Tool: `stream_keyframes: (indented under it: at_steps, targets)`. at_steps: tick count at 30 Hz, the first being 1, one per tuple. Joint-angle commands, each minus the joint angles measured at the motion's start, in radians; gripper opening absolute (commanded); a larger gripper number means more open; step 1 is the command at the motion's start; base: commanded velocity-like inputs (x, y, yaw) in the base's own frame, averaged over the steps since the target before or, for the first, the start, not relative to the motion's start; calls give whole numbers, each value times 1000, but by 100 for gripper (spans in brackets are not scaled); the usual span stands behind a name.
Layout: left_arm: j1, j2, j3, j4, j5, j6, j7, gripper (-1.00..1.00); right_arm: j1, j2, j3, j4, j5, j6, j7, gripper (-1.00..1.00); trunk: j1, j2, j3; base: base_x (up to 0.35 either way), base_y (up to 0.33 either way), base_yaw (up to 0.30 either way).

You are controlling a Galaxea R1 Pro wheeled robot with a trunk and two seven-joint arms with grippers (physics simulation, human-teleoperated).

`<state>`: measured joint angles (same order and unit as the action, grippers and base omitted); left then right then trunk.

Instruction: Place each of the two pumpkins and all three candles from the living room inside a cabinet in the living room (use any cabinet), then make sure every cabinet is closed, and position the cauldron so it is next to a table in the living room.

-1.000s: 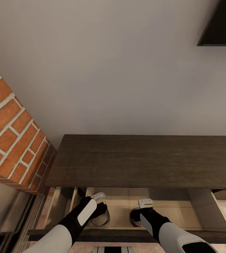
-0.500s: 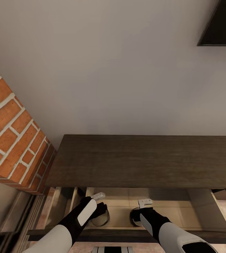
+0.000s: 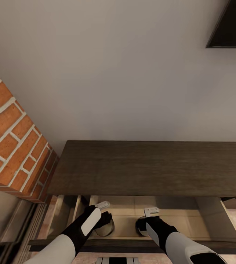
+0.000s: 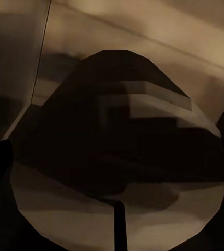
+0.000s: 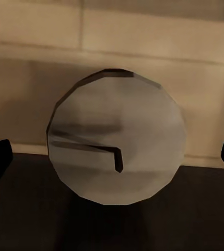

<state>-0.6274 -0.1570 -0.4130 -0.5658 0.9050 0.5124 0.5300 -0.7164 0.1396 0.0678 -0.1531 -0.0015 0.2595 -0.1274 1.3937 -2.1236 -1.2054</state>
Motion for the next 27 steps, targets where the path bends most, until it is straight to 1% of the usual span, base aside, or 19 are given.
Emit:
stream_keyframes:
  at_steps: [1,5,7,10,21,22,27]
  targets:
    - [0,7,-1,1,-20,5,5,-100,0,0,0,0,0,0,0,100,0,0,0,0,0,0]
    - [0,2,-2,35,-22,-1,5,-100,0,0,0,0,0,0,0,100,0,0,0,0,0,0]
    - [0,0,-3,56,-22,-42,5,-100,0,0,0,0,0,0,0,100,0,0,0,0,0,0]
    - [0,-1,-3,62,-22,-61,5,-100,0,0,0,0,0,0,0,100,0,0,0,0,0,0]
    - [0,-1,-3,63,-23,-64,5,-100,0,0,0,0,0,0,0,100,0,0,0,0,0,0]
    - [0,-1,-3,63,-23,-64,5,100,0,0,0,0,0,0,0,100,0,0,0,0,0,0]
    - [0,-1,-3,63,-23,-64,5,100,0,0,0,0,0,0,0,100,0,0,0,0,0,0]
